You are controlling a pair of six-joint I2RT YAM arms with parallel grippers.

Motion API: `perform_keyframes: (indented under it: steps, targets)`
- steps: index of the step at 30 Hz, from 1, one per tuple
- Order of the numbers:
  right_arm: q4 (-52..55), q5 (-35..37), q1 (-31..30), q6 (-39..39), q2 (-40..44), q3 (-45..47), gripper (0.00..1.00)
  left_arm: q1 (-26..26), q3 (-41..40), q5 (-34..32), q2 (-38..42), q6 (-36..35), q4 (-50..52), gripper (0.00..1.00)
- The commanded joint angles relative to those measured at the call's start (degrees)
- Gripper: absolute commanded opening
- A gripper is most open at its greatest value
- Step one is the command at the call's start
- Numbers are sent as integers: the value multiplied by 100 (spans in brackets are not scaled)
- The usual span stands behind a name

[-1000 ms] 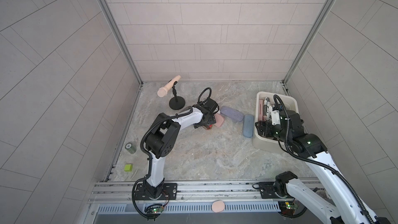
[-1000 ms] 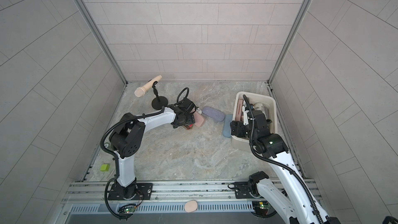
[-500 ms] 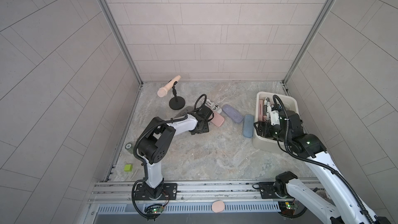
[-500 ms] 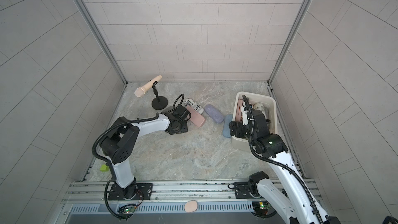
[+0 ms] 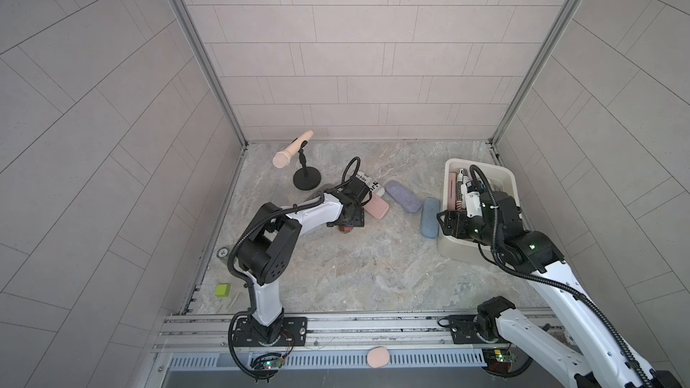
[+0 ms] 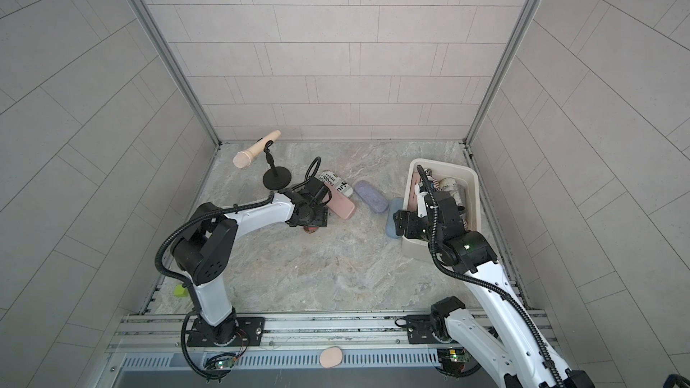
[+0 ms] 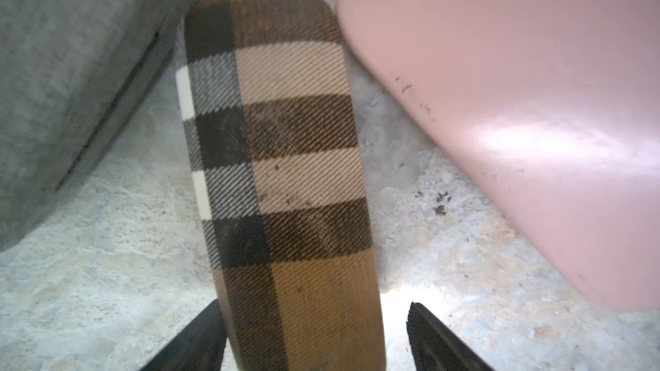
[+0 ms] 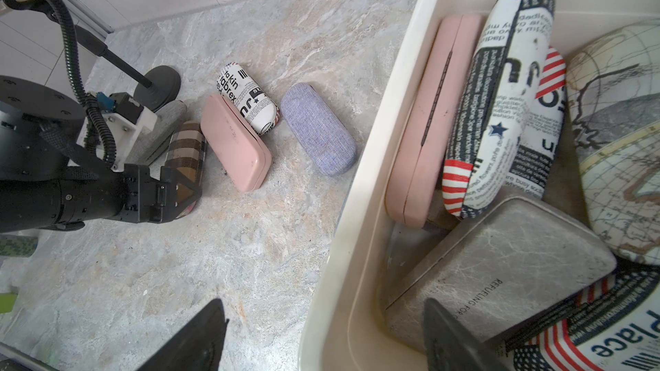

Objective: Put the glasses cases into the storage boxes
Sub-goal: Pick up the glasses case at the center of the board.

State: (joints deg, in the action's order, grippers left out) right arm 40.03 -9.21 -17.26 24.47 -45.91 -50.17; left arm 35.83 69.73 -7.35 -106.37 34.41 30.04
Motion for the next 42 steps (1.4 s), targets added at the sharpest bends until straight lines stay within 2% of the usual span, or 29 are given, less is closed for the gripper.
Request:
perform_keyframes:
  steps: [1, 8, 9, 11, 12, 16, 26, 33, 37, 42]
  targets:
    - [-125, 82, -67, 58, 3, -63, 87, -106, 148, -231, -200, -100, 353, 76]
    - [-84, 104, -114, 24, 41, -63, 86, -146, 55, -246, -372, -97, 399, 75]
    - [-88, 104, -120, 23, 47, -71, 86, -147, 17, -244, -365, -123, 368, 72]
    - [-86, 112, -129, 23, 30, -81, 85, -140, -128, -245, -245, -157, 220, 56]
    - [-84, 113, -128, 23, 29, -89, 85, -146, -242, -205, -146, -174, 84, 54]
    - [-43, 112, -155, 41, 52, -111, 84, -106, -429, 143, 391, -422, -153, 55]
    - [-417, 44, -385, 256, -6, -160, 83, 192, -1188, 393, 2176, -670, -629, 55]
    - [-867, 64, -883, 490, -387, -374, 82, 452, -1964, 1149, 3221, -631, -1795, 55]
    - [-1246, 54, -1246, 738, -592, -531, 81, 839, -2320, 1152, 3676, -500, -2568, 55]
    - [-1928, 79, -1491, 1298, -794, -533, 81, 1077, -2608, 1111, 3986, -202, -3384, 55]
